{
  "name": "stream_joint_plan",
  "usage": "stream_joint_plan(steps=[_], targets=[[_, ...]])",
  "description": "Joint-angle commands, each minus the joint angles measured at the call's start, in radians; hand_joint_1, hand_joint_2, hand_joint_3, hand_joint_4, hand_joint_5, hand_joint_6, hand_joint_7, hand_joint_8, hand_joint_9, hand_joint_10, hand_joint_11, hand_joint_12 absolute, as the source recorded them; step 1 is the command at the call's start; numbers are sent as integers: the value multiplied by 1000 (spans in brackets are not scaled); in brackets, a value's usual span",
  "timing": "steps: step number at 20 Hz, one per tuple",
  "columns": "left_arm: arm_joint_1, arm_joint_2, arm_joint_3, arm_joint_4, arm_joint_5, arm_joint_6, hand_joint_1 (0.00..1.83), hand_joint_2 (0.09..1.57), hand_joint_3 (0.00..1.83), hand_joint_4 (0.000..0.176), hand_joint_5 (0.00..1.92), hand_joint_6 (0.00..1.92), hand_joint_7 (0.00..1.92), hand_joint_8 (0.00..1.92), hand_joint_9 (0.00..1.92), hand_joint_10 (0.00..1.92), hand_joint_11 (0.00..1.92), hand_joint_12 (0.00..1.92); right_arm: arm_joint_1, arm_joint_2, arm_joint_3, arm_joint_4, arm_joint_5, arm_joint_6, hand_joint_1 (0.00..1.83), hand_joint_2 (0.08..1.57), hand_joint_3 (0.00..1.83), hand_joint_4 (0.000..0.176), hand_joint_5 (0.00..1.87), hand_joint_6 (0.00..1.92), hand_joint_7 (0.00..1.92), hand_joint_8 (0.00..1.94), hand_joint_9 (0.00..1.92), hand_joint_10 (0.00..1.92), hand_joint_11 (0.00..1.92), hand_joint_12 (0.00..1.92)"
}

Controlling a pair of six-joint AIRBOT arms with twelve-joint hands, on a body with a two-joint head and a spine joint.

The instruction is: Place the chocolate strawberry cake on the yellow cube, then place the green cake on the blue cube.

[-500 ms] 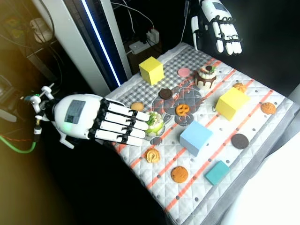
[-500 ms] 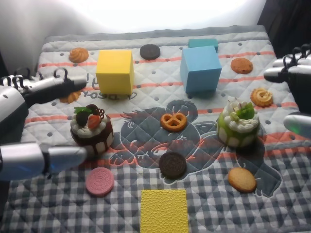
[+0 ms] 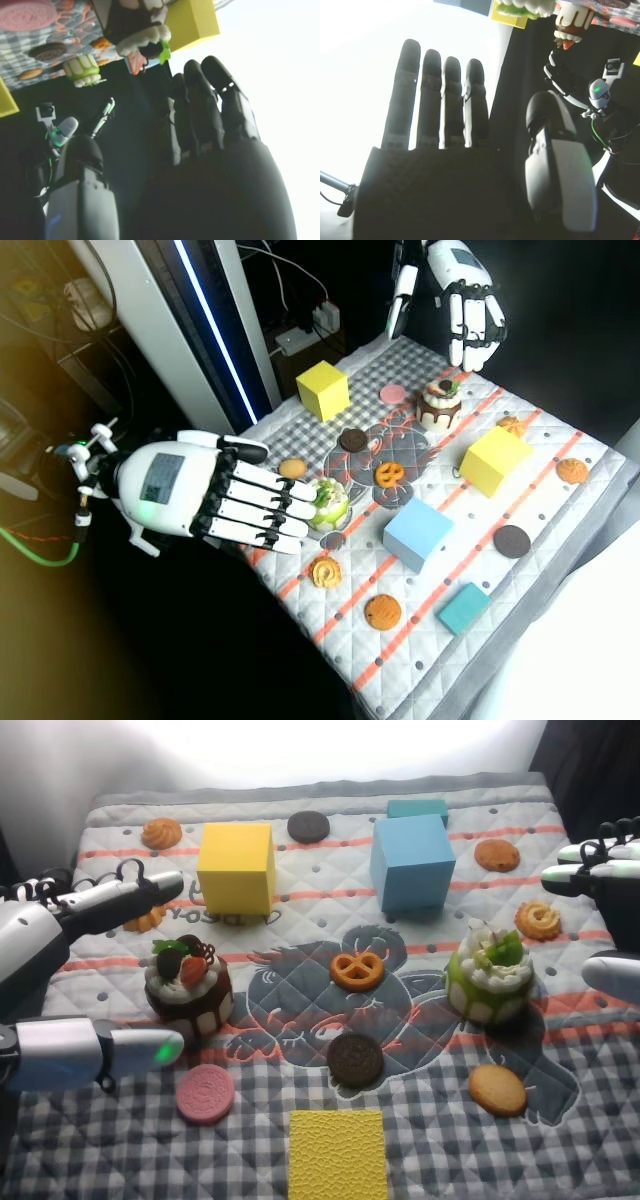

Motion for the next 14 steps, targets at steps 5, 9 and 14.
stream_joint_plan(steps=[5, 9, 14], targets=[[-72, -82, 95, -53, -23, -1, 944, 770, 0, 168, 102, 6, 253, 4, 292, 5, 0, 909, 7, -2, 4, 15, 119, 5, 269, 1261, 0, 0, 513, 1, 411, 1, 404, 2, 438, 90], [-113, -118, 141, -63, 33, -1, 976, 756, 2, 141, 164, 7, 257, 0, 304, 3, 0, 996, 6, -2, 4, 15, 119, 5, 282, 1269, 1, 0, 517, 4, 412, 2, 401, 2, 446, 84], [-139, -157, 184, -74, 105, -1, 977, 817, 9, 92, 268, 9, 465, 19, 460, 45, 0, 1288, 2, -2, 3, 15, 119, 8, 273, 1266, 0, 0, 509, 0, 410, 4, 378, 0, 425, 69]])
